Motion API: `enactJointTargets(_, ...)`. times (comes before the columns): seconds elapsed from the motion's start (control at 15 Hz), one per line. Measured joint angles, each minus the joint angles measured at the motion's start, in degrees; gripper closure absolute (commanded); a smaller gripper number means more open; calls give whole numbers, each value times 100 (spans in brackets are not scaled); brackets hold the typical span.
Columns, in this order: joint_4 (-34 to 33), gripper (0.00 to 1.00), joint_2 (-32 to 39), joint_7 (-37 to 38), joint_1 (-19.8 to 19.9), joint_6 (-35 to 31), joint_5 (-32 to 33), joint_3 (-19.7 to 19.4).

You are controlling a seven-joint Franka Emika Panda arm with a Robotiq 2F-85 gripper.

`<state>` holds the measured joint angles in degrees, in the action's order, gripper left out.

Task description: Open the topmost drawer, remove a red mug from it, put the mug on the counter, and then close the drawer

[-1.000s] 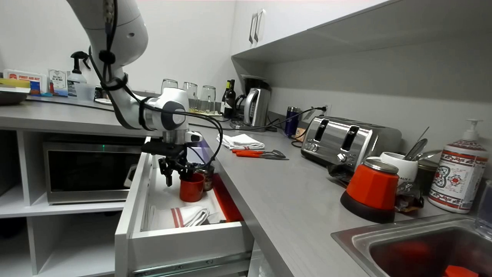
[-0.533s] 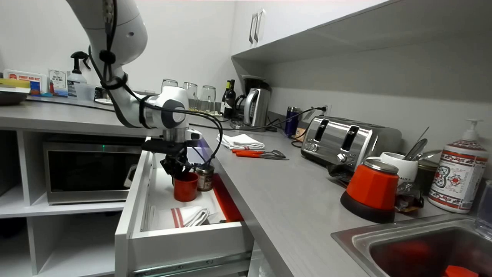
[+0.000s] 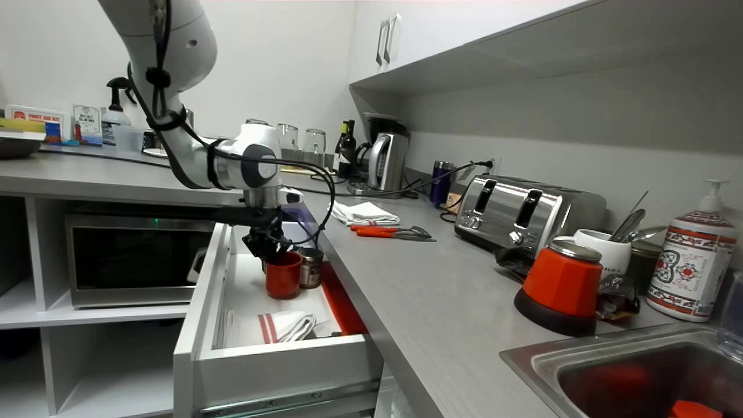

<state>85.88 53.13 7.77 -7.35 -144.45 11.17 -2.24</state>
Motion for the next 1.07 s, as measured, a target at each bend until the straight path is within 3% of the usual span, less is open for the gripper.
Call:
enactJointTargets(0.53, 1194, 99, -1454, -5, -477, -751, 237, -96)
enactJointTargets(1.07, 2175, 99, -2784, 62, -486, -1263, 389, -424)
